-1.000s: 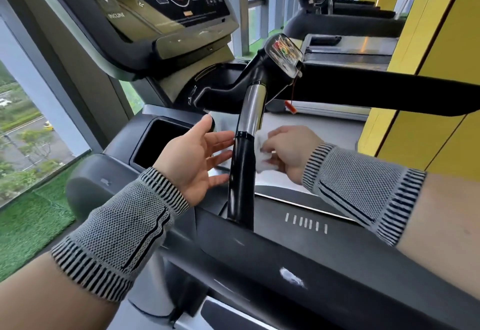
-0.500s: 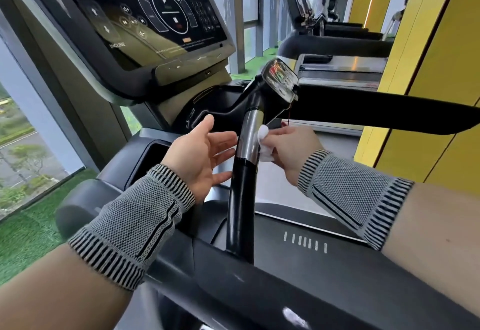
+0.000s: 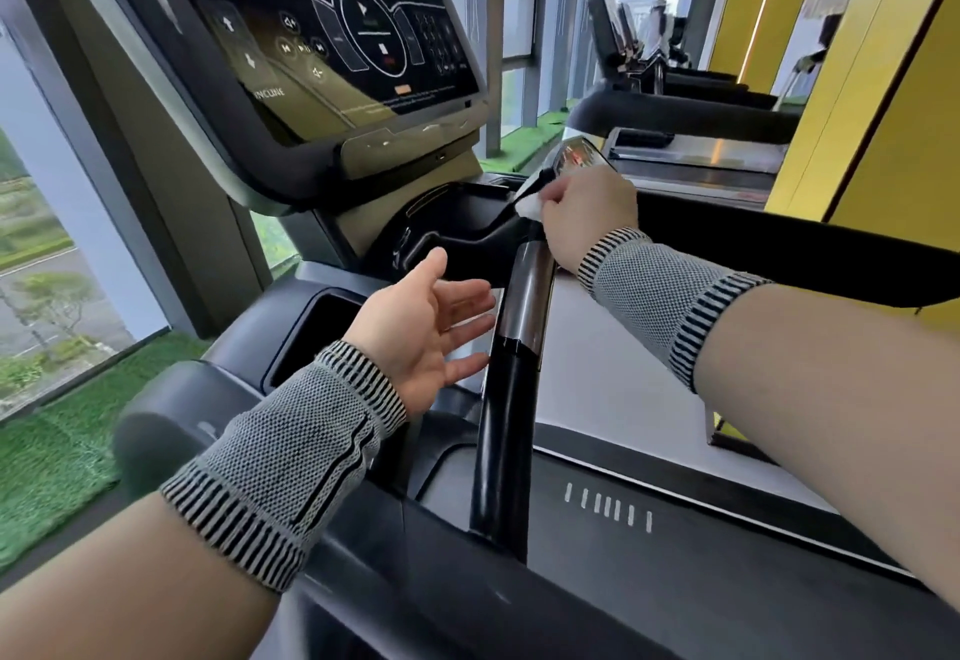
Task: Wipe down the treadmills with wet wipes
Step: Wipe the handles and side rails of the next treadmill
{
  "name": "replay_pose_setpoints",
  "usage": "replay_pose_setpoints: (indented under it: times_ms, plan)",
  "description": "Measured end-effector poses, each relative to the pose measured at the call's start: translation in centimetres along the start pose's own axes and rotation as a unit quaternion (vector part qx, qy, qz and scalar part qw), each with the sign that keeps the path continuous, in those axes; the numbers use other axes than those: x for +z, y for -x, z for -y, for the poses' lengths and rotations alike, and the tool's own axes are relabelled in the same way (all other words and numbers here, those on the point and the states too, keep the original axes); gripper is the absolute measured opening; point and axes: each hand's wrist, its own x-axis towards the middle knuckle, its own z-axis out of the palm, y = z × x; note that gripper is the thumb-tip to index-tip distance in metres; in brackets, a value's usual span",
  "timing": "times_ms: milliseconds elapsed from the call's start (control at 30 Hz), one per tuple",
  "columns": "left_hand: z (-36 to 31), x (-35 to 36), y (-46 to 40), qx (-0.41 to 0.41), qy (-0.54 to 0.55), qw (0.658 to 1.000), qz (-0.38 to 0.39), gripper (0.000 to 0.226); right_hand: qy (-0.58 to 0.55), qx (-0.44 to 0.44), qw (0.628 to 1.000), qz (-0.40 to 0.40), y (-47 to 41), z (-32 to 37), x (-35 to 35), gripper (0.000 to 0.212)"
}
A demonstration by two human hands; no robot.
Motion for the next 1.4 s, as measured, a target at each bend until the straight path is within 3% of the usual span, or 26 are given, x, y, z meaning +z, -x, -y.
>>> replay_pose_setpoints:
  times_ms: [100, 233, 400, 467, 567, 700, 800, 1000, 1167, 1267, 1400]
  plan:
    - [-0.4, -0.8, -0.1, 0.005, 0.002, 1.000, -0.010, 0.056, 0.056, -0.075, 0.995, 0.041, -0.7, 1.8, -0.2, 0.022]
    - [-1.8, -2.4, -0.2, 0.032, -0.003, 0.998, -0.055, 0.049, -0.011, -0.064, 0.995, 0.081, -2.1, 2.5, -0.6, 0.020]
    - [-3.2, -3.6, -1.1, 0.115, -0.103, 0.981, -0.114, 0.017, -0.096, -0.041, 0.989, 0.103, -3.2, 2.3, -0.8, 0.018]
    - [-3.8, -3.9, -2.1, 0.165, -0.229, 0.952, -0.115, 0.019, -0.088, -0.048, 0.990, 0.102, -3.8, 2.7, -0.9, 0.017]
    - [-4.9, -5.0, -3.7, 0.254, -0.476, 0.835, -0.108, 0.024, 0.081, -0.139, 0.985, 0.054, -4.5, 3.7, -0.3, 0.019]
    - [-6.2, -7.5, -5.4, 0.273, -0.611, 0.737, -0.090, 0.032, 0.380, -0.230, 0.891, 0.092, -4.5, 4.5, 2.1, 0.023]
    - [-6.6, -9.8, -6.7, 0.278, -0.671, 0.685, -0.055, 0.034, 0.456, -0.189, 0.857, 0.151, -3.8, 6.1, 4.3, 0.023]
    - [-7.1, -12.5, -7.7, 0.319, -0.709, 0.629, 0.004, 0.036, 0.501, -0.109, 0.841, 0.171, -3.2, 7.7, 8.2, 0.034]
    - [-6.5, -15.0, -8.4, 0.329, -0.740, 0.585, 0.053, 0.037, 0.474, -0.088, 0.860, 0.167, -3.6, 7.9, 10.2, 0.030]
    - [-6.2, -15.5, -8.5, 0.329, -0.737, 0.587, 0.064, 0.040, 0.401, -0.129, 0.894, 0.154, -3.5, 9.1, 11.0, 0.036]
    - [-5.8, -15.8, -8.4, 0.337, -0.731, 0.589, 0.066, 0.038, 0.281, -0.176, 0.922, 0.201, -2.6, 9.9, 12.0, 0.022]
